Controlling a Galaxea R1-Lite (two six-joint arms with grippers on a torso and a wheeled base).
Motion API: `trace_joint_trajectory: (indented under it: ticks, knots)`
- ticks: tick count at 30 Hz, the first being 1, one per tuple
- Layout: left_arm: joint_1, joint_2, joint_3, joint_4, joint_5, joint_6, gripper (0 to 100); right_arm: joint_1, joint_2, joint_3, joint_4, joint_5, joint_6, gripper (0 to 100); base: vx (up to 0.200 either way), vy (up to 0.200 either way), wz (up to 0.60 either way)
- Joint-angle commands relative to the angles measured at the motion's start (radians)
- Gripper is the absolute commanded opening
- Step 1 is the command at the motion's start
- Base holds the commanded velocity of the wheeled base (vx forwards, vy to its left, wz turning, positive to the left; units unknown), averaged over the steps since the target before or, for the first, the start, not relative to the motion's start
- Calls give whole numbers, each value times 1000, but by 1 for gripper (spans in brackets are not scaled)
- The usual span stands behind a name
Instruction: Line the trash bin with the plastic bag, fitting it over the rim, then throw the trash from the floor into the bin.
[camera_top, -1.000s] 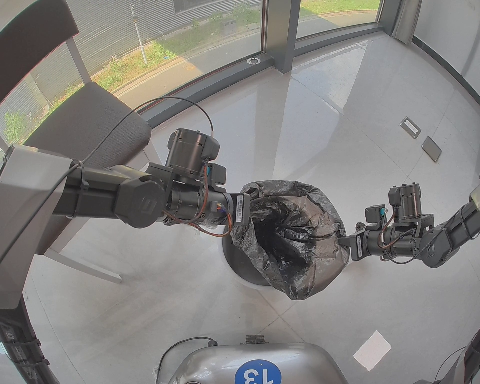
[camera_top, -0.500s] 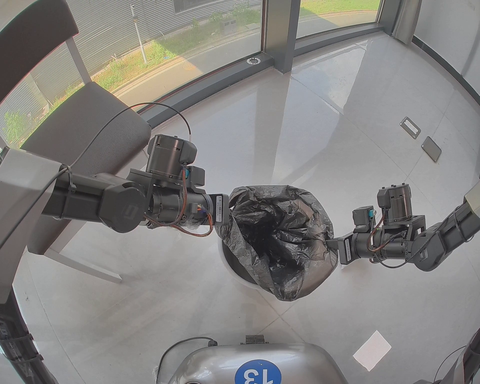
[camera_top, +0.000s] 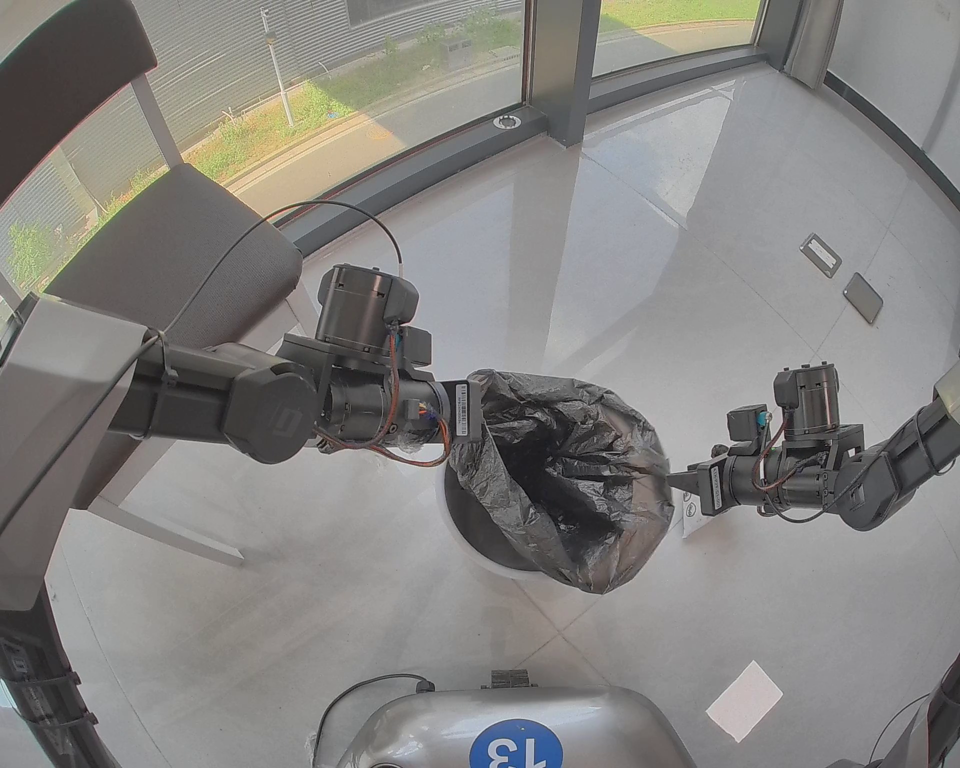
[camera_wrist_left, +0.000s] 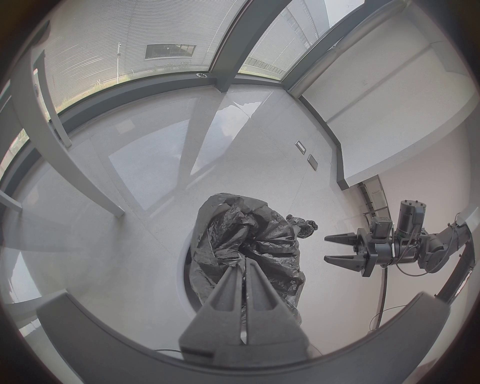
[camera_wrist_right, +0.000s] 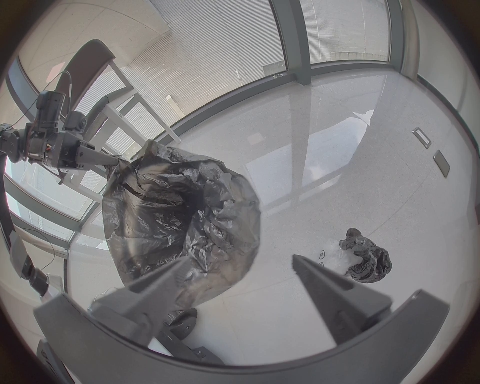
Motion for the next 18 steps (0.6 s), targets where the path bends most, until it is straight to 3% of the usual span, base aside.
trace_joint_trajectory:
  ticks: [1,8,18]
  knots:
    - [3,1,7,2,0,-1,0,2,-2,-5,-2,1,-4,100,0,0,0]
    - [13,-2,40,0,10,1,0,19,-13,-14,-19,1,-7,100,0,0,0]
    - [88,-61,171,-6,12,14,0,68,-34,-9,-27,1,-5,100,0,0,0]
